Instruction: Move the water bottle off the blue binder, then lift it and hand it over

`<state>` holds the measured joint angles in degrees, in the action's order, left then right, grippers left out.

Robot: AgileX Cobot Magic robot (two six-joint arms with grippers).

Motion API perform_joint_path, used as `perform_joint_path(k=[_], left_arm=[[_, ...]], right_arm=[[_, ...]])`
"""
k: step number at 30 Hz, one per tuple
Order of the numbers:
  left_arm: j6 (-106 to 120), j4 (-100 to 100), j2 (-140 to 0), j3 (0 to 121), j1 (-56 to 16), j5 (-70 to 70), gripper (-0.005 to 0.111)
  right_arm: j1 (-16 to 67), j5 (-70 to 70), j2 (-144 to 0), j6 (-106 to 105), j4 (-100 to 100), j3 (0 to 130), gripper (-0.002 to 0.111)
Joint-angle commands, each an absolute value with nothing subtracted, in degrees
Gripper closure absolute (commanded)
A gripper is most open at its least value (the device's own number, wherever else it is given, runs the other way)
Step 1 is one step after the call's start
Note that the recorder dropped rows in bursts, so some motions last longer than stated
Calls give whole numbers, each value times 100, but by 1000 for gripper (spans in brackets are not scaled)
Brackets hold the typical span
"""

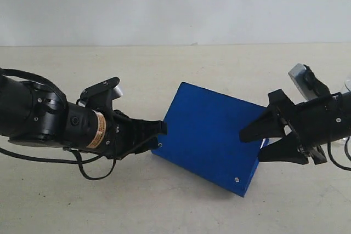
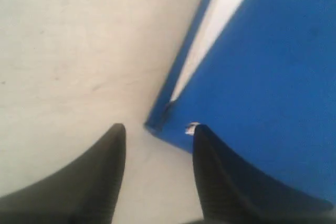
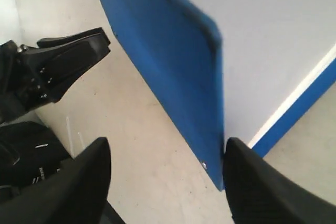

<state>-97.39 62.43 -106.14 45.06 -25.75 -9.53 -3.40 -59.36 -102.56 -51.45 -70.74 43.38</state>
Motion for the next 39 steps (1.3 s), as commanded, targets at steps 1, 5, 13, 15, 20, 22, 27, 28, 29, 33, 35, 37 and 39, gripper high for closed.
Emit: perform_joint_path(k=[1,5,13,15,20,22,27,28,29,33,35,37,39], left_arm=[[-9723,6061,-10508,4535,-2577,-1421,67],[-9723,5722,-10504,4535,-2577,-1485,67],[-9771,4957,-10450,4523,-2577,-1063,67],[-9771,4560,-10374,4523,-2577,-882,67],[-9733,4264,-10137,4523,-2522,-897,67],[-9588,4264,-10048,4523,-2522,-897,67],[-9406,4255,-9930,4523,-2522,-828,67],[-9422,4223,-9905,4523,-2522,-756,67],[-9422,4162,-9873,4523,-2522,-653,67],[-9422,3777,-9849,4361,-2522,-680,67],[-9422,3694,-9849,4152,-2534,-1129,67],[-9422,3705,-9849,3913,-2534,-1834,67],[-9422,3705,-9849,3706,-2534,-2312,67]], right_arm=[[-340,-5775,-10254,-5257,-7334,4343,53],[-340,-5579,-10254,-5232,-7436,4343,64],[-340,-5490,-10254,-4977,-7309,4343,108],[-340,-5633,-10254,-4892,-7088,4343,108],[-259,-5928,-10254,-4485,-6465,4331,108],[-58,-6074,-10254,-4446,-6356,4331,108],[670,-6217,-10254,-5105,-6332,4456,108],[750,-6176,-10254,-5198,-6315,4531,108],[795,-6104,-10244,-5243,-6315,4627,108],[793,-5774,-10234,-5240,-6349,5185,108],[851,-5334,-10234,-5082,-6380,5396,108],[989,-4667,-10256,-4787,-6308,5556,108],[1222,-3939,-10334,-4773,-6264,5706,108]])
